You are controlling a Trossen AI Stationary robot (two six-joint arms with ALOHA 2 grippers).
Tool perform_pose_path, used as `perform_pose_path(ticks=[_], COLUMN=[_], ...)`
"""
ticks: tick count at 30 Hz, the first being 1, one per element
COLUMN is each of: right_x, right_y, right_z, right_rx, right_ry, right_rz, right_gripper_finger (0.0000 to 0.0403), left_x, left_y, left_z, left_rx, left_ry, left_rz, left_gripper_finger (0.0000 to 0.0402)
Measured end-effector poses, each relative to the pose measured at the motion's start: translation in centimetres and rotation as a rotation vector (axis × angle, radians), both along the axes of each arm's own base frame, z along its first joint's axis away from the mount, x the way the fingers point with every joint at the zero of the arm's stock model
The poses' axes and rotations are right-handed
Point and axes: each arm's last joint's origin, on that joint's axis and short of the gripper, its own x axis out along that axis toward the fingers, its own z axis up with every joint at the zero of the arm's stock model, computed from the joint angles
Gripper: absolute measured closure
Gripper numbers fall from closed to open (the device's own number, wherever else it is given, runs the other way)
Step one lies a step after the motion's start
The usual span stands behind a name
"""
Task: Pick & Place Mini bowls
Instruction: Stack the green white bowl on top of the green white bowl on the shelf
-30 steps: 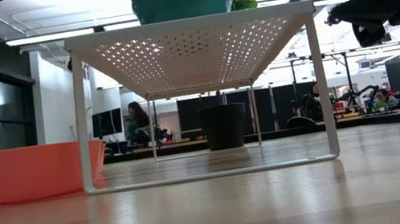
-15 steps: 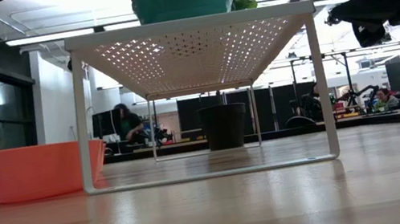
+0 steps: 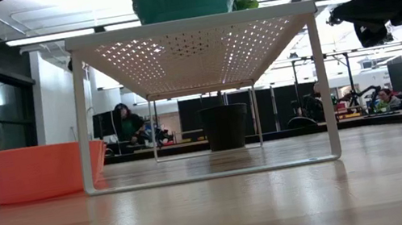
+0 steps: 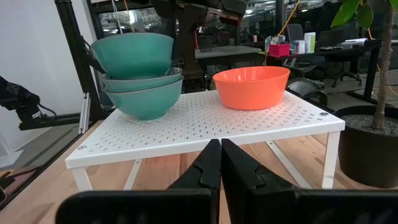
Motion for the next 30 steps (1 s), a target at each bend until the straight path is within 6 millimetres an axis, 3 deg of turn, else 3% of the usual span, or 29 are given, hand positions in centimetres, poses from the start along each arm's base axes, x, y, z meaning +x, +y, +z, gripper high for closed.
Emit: perform_pose_path(ticks=[7, 18, 30], right_x=[0.00, 0.00, 0.00], right_y=[0.00, 0.00, 0.00], right_z=[0.00, 0.00, 0.00], right_rx=[0.000, 0.000, 0.000], right_ry=[0.000, 0.000, 0.000], right_rz=[0.000, 0.000, 0.000], right_gripper_finger=[0.0403, 0.0403, 0.0403], left_x=[0.03, 0.04, -0.15], left_y=[0.01, 0.04, 0.19], left_z=[0.01, 0.07, -0.04], left_rx=[0.005, 0.020, 0.083], left_ry=[-0.008, -0.014, 0.002], left_rz=[-0.011, -0.010, -0.024], left_gripper_finger=[0.0372, 0.0296, 0.0291])
